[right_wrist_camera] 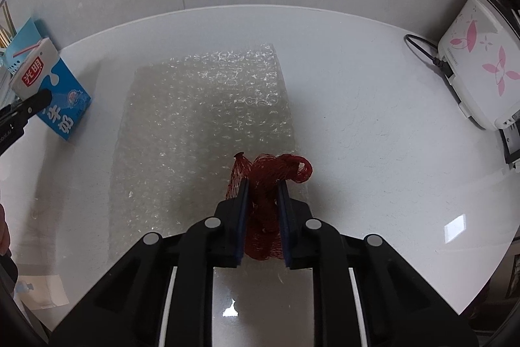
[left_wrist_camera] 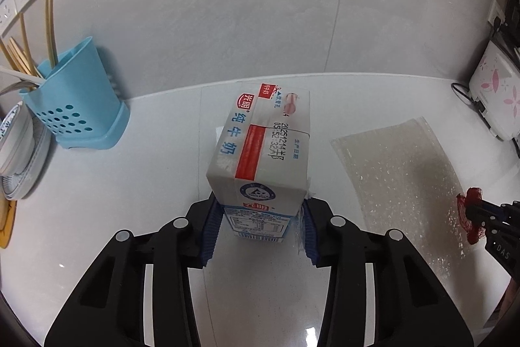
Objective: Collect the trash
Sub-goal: 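Close the left gripper on the milk carton while the right gripper grasps the red net, then carry the milk carton and red net with both grippers over the trash bin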
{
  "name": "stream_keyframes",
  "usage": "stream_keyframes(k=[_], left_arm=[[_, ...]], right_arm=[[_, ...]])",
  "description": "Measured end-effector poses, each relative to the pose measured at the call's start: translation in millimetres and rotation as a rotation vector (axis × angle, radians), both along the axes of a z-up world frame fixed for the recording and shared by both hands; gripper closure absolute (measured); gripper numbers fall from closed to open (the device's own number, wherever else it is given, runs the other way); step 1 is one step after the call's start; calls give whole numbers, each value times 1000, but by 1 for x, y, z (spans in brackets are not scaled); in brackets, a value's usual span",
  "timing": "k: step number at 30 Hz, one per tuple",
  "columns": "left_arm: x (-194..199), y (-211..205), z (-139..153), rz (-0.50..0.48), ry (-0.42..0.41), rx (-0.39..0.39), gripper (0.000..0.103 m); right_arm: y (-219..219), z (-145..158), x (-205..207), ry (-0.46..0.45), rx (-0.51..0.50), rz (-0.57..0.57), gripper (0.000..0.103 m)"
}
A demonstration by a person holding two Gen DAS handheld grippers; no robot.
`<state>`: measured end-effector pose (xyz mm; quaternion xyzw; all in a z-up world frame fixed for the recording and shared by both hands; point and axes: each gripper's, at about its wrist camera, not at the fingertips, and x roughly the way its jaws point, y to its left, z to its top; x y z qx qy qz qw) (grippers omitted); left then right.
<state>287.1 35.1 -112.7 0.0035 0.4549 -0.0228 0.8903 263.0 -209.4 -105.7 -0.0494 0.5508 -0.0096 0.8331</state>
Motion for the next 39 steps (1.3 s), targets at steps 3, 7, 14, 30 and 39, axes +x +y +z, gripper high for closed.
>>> stream_keyframes(k=[3, 7, 14, 30, 39], left_arm=[[-9, -1, 5, 1, 2, -10, 62], [-21, -4, 13, -3, -1, -7, 62], [-46, -7, 27, -10, -4, -2, 62], [-120, -19, 59, 8, -17, -6, 62], [-166, -32, 73, 23, -16, -21, 62]], right_arm=[[-1, 7, -4, -13, 6, 1, 87], [-2, 15, -11, -31, 9, 3, 87], [2, 32, -30, -66, 11, 24, 87], [8, 62, -84, -119, 37, 75, 87], [4, 81, -119, -143, 52, 109, 87]])
